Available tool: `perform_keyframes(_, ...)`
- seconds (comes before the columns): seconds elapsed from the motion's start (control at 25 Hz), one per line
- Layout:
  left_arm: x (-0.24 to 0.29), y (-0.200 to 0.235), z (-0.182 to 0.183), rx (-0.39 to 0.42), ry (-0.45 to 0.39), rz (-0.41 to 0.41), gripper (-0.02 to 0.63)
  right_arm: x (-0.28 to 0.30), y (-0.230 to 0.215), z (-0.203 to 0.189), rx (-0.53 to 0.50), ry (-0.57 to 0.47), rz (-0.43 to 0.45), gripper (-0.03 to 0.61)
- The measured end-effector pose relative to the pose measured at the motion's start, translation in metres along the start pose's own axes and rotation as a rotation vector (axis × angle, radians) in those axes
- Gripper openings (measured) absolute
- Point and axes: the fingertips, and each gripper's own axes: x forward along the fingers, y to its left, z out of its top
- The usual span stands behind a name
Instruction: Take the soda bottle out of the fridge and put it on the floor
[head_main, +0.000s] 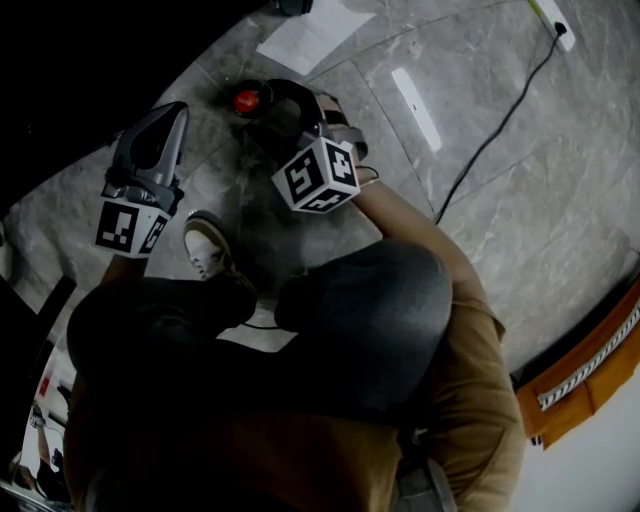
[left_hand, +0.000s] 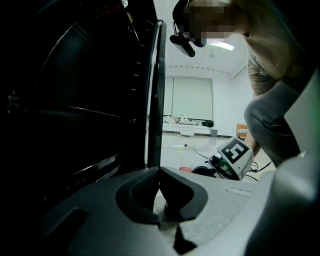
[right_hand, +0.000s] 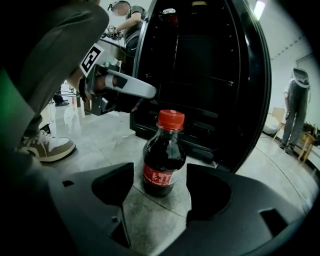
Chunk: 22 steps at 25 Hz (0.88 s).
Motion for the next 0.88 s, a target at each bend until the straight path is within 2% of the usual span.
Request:
perform_keyframes(0.28, -0.002, -0.005, 0.001, -0.002, -0.012, -0.001, 0.002, -0.012, -0.011, -0.004, 0.008, -0.006, -0.052, 0.301)
perform_keyframes(0.56, -0.013, 0.003, 0.014, -0.022, -0.019, 0.03, 0.002, -0.016, -0.01, 0.007, -0.002, 0.008, -0.044, 0.298)
perform_keyframes(0.72, -0.017, 0.006, 0.03, -0.032, -0.011, 0.047, 0.002, -0.015, -0.017, 0.021, -0.01, 0.013, -0.048, 0.294)
perform_keyframes(0.88, -0.018, -0.01, 0.055, -0.046, 0.017, 0.032, 0.002, -0.037, -0.012, 0.038, 0.041, 0.039, -0.062, 0.287)
